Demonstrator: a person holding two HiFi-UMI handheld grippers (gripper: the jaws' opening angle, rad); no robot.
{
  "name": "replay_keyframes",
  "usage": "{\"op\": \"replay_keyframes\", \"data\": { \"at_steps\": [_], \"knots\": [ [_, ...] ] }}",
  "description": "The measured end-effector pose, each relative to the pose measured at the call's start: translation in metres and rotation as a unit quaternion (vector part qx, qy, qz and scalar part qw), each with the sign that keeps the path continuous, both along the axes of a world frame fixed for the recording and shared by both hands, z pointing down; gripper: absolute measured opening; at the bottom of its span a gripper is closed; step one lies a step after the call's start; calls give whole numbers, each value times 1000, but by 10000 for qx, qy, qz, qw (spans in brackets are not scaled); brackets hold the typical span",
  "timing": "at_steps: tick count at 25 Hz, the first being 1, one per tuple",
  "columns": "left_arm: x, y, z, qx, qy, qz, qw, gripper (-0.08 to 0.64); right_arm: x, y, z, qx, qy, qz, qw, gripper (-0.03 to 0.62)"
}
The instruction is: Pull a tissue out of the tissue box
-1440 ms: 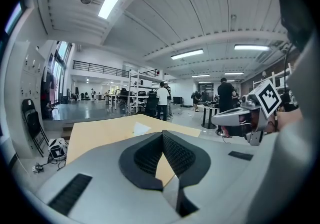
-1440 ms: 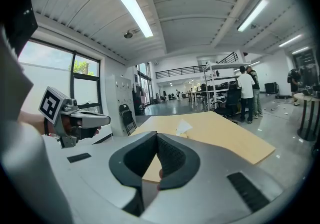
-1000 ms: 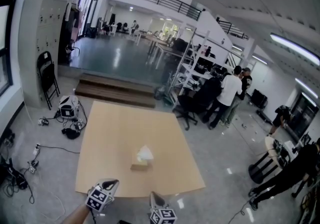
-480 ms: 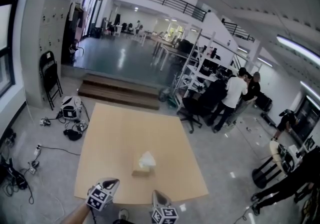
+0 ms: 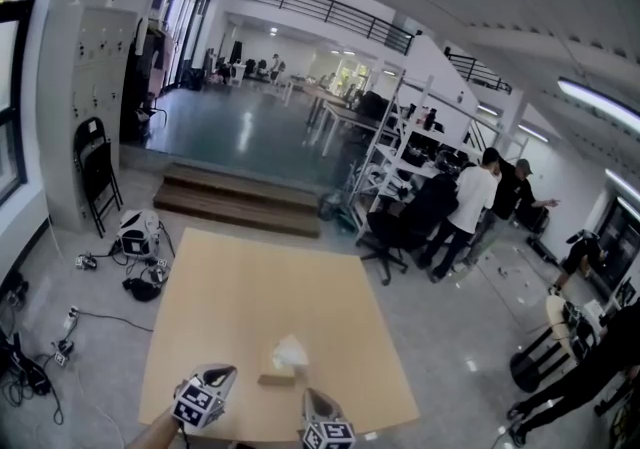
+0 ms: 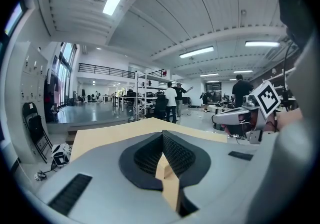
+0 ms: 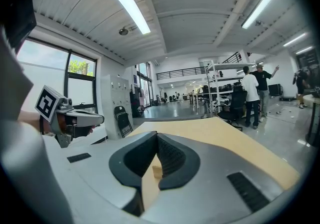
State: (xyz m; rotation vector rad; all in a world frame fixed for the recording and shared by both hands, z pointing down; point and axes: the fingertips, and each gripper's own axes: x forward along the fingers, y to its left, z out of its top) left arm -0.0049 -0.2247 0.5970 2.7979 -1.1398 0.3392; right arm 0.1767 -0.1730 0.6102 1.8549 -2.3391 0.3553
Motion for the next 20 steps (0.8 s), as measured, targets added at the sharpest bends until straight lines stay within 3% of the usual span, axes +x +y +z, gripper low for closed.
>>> {"op": "replay_keyframes", "data": {
  "at_steps": [20],
  "knots": [
    [22,-71,15,-226,-9,-190,9996,8,20,-77,7,-164,-143,-212,9995,10]
  ]
}}
